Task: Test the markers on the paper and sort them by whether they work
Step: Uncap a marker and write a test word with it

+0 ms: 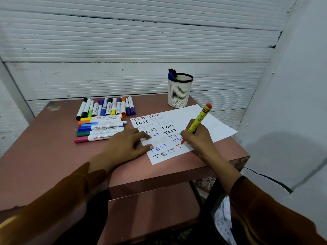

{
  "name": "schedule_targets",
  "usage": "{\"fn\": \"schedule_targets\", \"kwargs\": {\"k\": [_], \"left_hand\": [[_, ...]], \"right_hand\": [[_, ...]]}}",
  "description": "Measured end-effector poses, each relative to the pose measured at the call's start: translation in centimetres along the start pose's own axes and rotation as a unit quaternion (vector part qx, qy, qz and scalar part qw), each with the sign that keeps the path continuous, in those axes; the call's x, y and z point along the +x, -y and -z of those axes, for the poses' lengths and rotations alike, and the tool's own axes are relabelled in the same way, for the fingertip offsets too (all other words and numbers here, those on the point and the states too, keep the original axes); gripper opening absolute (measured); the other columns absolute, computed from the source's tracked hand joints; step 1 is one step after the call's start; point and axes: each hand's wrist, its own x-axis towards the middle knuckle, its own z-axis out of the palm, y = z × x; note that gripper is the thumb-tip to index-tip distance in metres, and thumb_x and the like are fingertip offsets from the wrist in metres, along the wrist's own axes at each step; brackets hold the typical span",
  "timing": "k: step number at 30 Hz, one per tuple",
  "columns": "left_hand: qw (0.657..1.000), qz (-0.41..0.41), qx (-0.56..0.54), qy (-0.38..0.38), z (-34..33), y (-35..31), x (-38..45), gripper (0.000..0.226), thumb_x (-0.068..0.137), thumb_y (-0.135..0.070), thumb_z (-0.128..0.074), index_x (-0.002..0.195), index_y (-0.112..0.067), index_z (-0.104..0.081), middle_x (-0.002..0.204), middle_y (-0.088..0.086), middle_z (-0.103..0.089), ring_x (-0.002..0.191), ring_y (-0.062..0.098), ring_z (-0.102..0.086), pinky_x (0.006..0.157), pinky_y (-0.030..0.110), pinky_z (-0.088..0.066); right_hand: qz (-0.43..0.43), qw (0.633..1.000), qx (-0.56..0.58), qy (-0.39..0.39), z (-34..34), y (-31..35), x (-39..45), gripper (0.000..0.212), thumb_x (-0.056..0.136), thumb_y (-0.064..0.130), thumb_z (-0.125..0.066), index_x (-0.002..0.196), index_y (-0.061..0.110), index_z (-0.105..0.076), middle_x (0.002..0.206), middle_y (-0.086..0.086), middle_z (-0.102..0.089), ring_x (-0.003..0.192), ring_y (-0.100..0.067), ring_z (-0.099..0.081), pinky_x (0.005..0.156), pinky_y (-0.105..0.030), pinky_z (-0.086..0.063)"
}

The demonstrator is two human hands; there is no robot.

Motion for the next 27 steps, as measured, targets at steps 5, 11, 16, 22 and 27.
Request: {"fn": "schedule_targets", "kwargs": {"k": [5,11,16,22,27], "left_hand": [[1.0,0.0,0.002,-0.002,-0.04,-0.02,-0.01,0.073,0.068,-0.078,-0.02,0.118,-0.04,-0.056,0.09,-0.008,-0.055,0.08,0.006,-0.048,0.062,0.025,-0.042],[1.0,0.004,0.004,0.002,0.07,-0.07,-0.01,0.074,0.067,-0.079,-0.019,0.118,-0.04,-0.056,0.09,-0.008,-0.055,0.08,0.006,-0.047,0.061,0.025,-0.041],[1.0,0.001,-0.001,-0.004,-0.07,0.06,0.03,0.073,0.068,-0.078,-0.02,0.118,-0.039,-0.057,0.091,-0.007,-0.056,0.08,0.007,-0.048,0.059,0.023,-0.039],[1.0,0.003,0.004,-0.008,-0.18,0.1,0.0,0.072,0.068,-0.079,-0.02,0.117,-0.041,-0.056,0.093,-0.009,-0.056,0.079,0.005,-0.045,0.056,0.019,-0.034],[1.0,0.002,0.007,-0.006,-0.16,0.11,0.07,0.072,0.068,-0.079,-0.02,0.118,-0.041,-0.055,0.093,-0.009,-0.056,0.079,0.005,-0.044,0.055,0.019,-0.032]], "right_hand": [[-0.005,1.0,-0.006,-0.017,-0.01,0.14,0.02,0.03,0.077,0.004,-0.062,0.063,0.014,-0.038,0.059,-0.003,-0.045,0.058,-0.018,-0.047,0.056,-0.025,-0.037],[-0.001,1.0,0.002,-0.021,-0.02,0.03,0.04,0.03,0.076,0.003,-0.061,0.061,0.015,-0.039,0.058,-0.003,-0.048,0.065,-0.028,-0.055,0.062,-0.031,-0.042],[-0.001,1.0,0.002,-0.007,-0.07,-0.09,0.08,0.028,0.075,0.003,-0.061,0.062,0.015,-0.039,0.06,-0.007,-0.048,0.071,-0.037,-0.059,0.066,-0.035,-0.044],[-0.002,1.0,0.001,-0.004,-0.01,0.05,-0.12,0.034,0.076,0.002,-0.061,0.06,0.015,-0.034,0.056,-0.002,-0.039,0.056,-0.018,-0.041,0.057,-0.029,-0.035],[0.0,1.0,0.004,-0.02,0.11,-0.02,-0.13,0.032,0.076,0.001,-0.06,0.062,0.014,-0.034,0.057,-0.002,-0.038,0.056,-0.017,-0.04,0.056,-0.028,-0.035]]}}
